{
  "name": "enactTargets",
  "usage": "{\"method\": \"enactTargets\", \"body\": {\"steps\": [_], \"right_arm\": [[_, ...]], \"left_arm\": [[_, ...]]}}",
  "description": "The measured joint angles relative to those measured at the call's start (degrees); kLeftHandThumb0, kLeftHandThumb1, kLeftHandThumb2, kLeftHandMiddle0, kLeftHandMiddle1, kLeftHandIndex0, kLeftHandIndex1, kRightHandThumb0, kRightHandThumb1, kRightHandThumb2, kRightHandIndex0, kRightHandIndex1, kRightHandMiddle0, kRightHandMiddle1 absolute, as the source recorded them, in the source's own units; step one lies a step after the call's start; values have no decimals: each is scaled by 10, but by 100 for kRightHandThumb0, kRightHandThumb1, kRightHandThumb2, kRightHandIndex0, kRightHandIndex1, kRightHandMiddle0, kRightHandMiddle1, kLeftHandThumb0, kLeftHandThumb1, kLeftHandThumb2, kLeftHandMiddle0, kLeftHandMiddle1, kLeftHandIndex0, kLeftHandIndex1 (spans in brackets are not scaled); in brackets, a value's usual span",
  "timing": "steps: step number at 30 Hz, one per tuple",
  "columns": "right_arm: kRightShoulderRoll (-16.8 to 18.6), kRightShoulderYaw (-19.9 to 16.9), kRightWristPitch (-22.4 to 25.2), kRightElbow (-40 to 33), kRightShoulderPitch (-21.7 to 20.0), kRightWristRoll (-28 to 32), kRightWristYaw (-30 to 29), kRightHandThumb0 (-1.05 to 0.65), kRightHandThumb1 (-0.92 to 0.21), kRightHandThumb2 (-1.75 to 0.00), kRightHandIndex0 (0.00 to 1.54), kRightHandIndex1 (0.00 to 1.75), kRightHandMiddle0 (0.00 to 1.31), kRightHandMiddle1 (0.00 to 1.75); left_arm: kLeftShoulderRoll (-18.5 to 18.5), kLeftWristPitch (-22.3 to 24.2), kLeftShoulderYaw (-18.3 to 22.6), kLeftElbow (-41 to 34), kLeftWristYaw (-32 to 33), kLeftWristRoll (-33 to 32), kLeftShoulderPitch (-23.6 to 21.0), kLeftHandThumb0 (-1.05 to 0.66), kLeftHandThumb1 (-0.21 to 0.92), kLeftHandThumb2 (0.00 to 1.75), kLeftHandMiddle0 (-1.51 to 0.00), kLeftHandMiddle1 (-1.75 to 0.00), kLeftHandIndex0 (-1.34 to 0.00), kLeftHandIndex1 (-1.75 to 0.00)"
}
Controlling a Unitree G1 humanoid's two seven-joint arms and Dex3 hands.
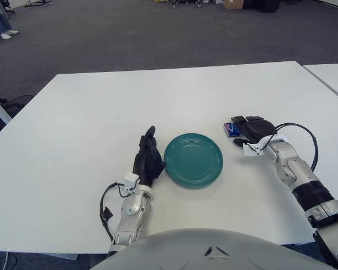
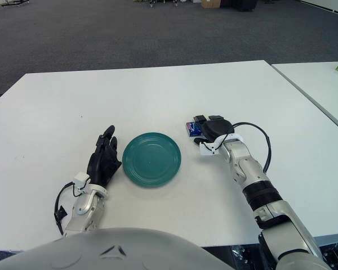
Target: Put the gum into the plate.
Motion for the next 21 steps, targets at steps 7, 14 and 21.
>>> {"method": "enactTargets", "body": {"steps": [7, 14, 21], "right_arm": [[-22, 11, -12, 1, -12, 10, 36, -90, -92, -100, 29, 2, 0, 36], [-55, 26, -25, -7, -24, 12, 82, -91, -92, -100, 42, 9, 0, 50], [-86, 42, -34, -22, -34, 11, 117, -90, -92, -100, 20, 136, 0, 103]], "left_arm": [[0, -18, -2, 11, -1, 1, -1, -92, 92, 98, -8, 0, 0, -43], [1, -44, -7, 27, -4, 2, -3, -92, 92, 98, -7, 0, 0, -43], [1, -42, -10, 27, -3, -2, -4, -89, 92, 97, -8, 0, 0, -42]]}}
